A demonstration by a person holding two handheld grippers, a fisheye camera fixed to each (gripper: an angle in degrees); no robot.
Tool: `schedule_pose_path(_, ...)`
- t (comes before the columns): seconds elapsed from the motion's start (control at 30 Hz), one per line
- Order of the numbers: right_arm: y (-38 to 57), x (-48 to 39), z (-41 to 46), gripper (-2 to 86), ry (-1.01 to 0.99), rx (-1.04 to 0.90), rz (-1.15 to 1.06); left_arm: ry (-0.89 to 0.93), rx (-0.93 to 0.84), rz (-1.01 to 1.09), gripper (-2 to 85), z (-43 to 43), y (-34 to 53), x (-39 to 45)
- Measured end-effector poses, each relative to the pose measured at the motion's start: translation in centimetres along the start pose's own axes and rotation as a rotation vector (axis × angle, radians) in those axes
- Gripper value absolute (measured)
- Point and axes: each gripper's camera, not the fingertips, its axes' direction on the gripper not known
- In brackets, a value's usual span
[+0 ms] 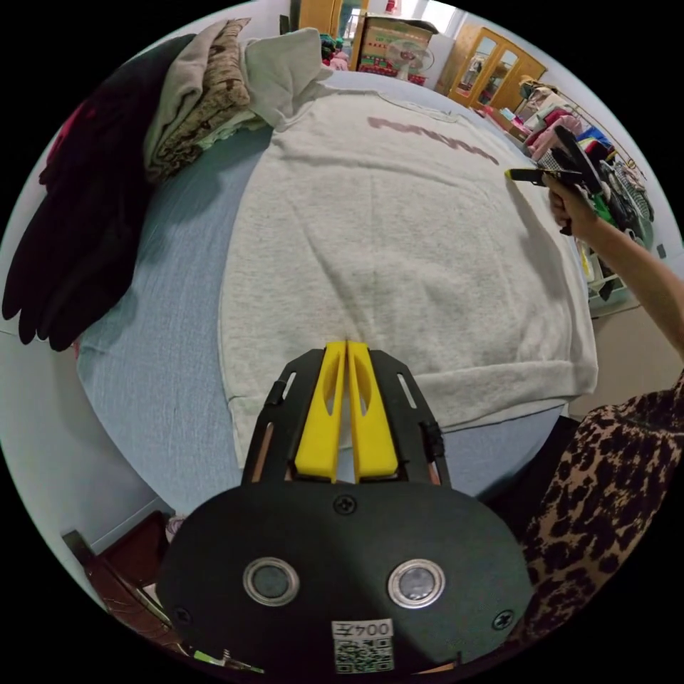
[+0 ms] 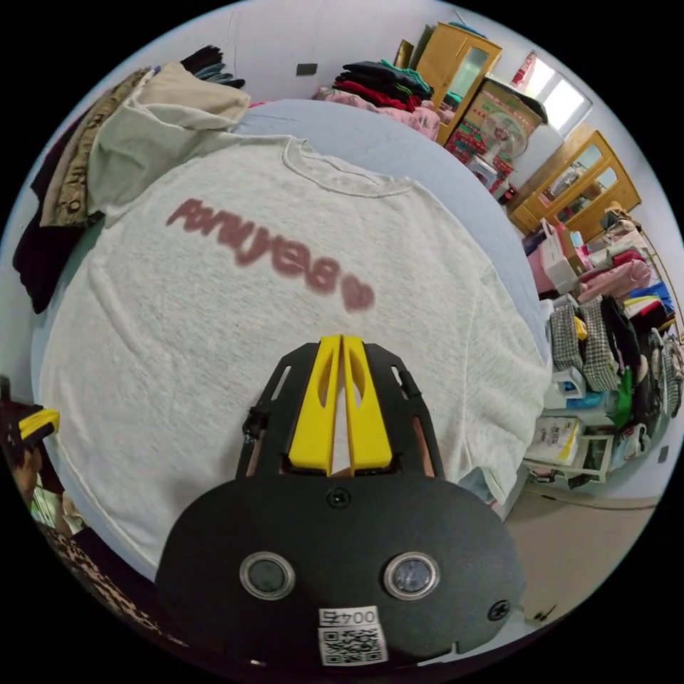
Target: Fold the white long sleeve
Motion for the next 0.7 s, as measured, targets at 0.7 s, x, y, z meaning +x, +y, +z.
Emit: schedule_pose_path(0.7, 12.4, -10.8, -0.9, 13.5, -0.136, 0.156, 0.055, -0.216, 0.381, 0.224, 7.1, -16.3, -7.5, 2.1)
